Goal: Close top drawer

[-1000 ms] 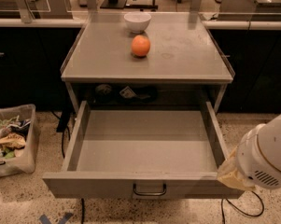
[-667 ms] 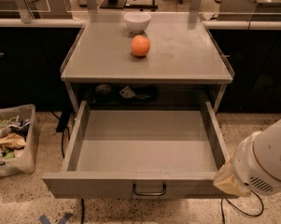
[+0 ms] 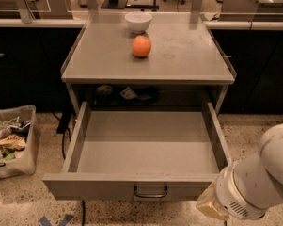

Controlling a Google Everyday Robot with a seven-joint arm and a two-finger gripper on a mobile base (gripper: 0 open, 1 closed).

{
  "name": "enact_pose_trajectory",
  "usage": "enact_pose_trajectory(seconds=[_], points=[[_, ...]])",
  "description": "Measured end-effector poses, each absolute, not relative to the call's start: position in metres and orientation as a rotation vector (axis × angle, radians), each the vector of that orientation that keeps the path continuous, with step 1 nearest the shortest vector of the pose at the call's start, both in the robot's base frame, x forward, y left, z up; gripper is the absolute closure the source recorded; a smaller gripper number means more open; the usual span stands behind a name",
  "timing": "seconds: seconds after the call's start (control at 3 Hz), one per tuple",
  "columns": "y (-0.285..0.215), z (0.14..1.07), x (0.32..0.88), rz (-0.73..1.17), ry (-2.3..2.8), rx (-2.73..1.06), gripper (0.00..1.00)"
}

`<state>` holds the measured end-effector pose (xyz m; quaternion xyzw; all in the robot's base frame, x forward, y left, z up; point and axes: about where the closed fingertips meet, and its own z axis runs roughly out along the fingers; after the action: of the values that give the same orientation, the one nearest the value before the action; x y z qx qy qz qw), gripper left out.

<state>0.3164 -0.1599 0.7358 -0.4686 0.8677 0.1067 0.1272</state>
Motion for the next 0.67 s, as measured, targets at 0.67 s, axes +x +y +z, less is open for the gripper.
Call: enact_pose_trajectory(seconds=[0.67], points=[[-0.1384,0.7155,0.3151,0.372,2.511,-1.344,1.0]])
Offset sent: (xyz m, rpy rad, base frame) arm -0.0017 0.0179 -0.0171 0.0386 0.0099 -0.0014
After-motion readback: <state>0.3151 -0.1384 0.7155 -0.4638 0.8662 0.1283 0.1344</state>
